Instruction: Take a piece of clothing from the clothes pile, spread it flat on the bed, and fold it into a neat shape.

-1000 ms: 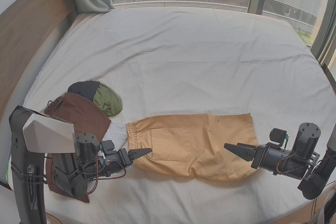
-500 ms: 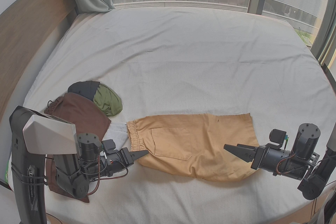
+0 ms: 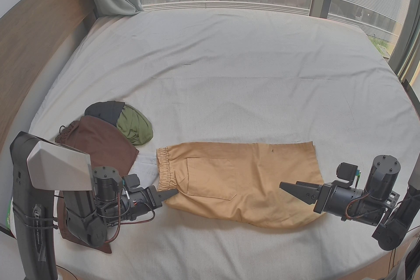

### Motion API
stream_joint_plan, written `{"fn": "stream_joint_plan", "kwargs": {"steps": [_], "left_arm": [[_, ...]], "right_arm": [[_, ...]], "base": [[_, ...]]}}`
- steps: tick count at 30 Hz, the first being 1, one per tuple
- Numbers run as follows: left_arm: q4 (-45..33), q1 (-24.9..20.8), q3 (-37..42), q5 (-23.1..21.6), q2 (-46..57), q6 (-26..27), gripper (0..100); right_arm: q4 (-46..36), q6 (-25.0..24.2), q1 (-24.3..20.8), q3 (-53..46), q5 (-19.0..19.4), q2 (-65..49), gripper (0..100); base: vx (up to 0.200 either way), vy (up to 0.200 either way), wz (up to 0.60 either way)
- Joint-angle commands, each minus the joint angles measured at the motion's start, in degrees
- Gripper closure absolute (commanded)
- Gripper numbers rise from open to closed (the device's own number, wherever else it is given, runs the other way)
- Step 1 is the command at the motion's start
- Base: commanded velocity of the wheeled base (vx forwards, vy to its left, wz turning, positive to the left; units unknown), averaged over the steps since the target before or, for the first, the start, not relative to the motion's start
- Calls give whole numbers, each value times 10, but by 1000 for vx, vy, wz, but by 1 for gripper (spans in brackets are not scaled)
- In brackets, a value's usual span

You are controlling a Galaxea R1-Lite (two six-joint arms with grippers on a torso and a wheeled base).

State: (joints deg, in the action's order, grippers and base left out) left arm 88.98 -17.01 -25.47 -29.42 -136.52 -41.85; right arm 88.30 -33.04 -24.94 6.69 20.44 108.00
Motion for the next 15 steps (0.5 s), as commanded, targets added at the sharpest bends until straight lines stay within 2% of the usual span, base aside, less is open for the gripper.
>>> {"fn": "stream_joint_plan", "kwargs": {"steps": [1,8,15], "left_arm": [[1,20,18,-6,13,15,100],[0,30,57,1,48,56,100],[-3,61,62,2,53,90,100]], "right_arm": [[0,0,0,0,0,0,0],[0,0,0,0,0,-1,0],[0,0,1,0,0,-1,0]], "base": [[0,0,0],[0,0,0],[0,0,0]]}}
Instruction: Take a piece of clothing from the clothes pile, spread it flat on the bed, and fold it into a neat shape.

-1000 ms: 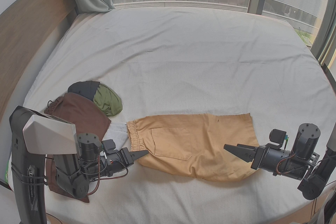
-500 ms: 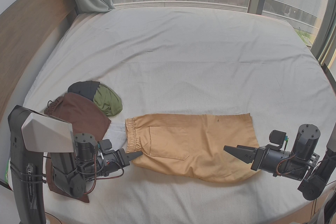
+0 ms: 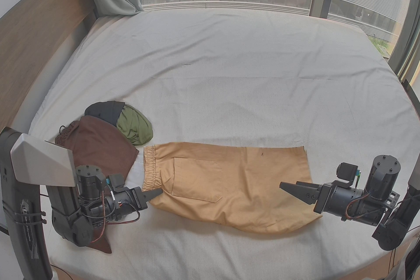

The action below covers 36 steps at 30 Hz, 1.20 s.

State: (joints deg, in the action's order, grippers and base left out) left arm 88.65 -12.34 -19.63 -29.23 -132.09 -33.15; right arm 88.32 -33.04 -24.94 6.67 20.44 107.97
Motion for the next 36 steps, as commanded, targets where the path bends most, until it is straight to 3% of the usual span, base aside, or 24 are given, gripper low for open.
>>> {"fn": "stream_joint_plan", "kwargs": {"steps": [1,14,21,27,36], "left_arm": [[0,19,5,1,10,5,100],[0,57,24,0,41,30,100],[1,88,45,-14,42,100,100],[1,110,45,-24,44,105,100],[2,103,44,-26,43,121,100]], "right_arm": [[0,0,1,0,0,0,0],[0,0,2,0,0,0,0],[0,0,2,-1,0,0,0],[0,0,2,-1,0,0,0],[0,0,2,-1,0,0,0]], "base": [[0,0,0],[0,0,0],[0,0,0],[0,0,0],[0,0,0]]}}
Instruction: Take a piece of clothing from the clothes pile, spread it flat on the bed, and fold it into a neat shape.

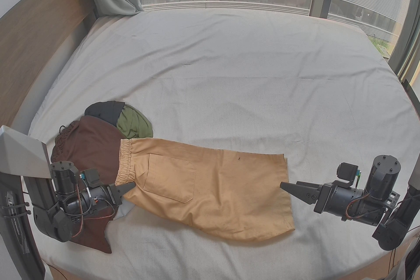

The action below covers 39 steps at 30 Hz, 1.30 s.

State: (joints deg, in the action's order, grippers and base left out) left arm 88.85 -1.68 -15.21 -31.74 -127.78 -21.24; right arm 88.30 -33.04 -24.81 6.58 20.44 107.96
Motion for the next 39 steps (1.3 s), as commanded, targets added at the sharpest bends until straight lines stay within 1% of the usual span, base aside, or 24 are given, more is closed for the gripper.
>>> {"fn": "stream_joint_plan", "kwargs": {"steps": [1,5,11,16,22,30,39], "left_arm": [[0,-15,-2,-1,-1,8,100],[0,-45,-5,6,-5,11,100],[0,-68,-7,10,2,11,100],[0,-93,-10,30,7,9,100],[0,-119,-10,35,17,8,100],[1,-148,-17,34,23,5,100],[0,-150,-26,35,27,3,100]], "right_arm": [[0,0,1,0,0,0,0],[0,0,0,0,0,0,0],[0,0,2,1,0,0,0],[0,0,1,1,0,-1,0],[0,0,2,1,0,-1,0],[0,1,6,2,1,-4,0],[1,1,7,4,1,-5,0]], "base": [[0,0,0],[0,0,0],[0,0,0],[0,0,0],[0,0,0],[0,0,0],[0,0,0]]}}
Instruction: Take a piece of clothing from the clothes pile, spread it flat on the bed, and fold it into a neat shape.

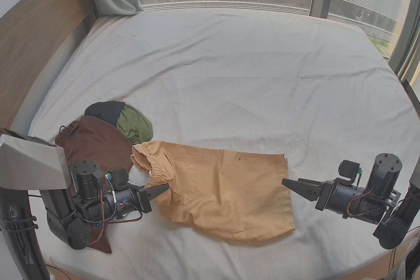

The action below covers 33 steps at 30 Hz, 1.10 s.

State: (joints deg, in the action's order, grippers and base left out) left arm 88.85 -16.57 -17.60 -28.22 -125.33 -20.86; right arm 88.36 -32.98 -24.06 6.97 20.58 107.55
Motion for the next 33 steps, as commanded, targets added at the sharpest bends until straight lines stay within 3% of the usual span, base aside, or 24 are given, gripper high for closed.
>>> {"fn": "stream_joint_plan", "kwargs": {"steps": [1,13,33], "left_arm": [[0,-10,-4,0,8,-1,100],[-2,-84,-50,2,-5,-1,100],[-3,-141,-106,4,-50,-1,100]], "right_arm": [[1,0,0,1,0,-1,0],[1,0,1,2,0,-8,0],[1,0,1,6,0,-9,0]], "base": [[0,0,0],[0,0,0],[0,0,0]]}}
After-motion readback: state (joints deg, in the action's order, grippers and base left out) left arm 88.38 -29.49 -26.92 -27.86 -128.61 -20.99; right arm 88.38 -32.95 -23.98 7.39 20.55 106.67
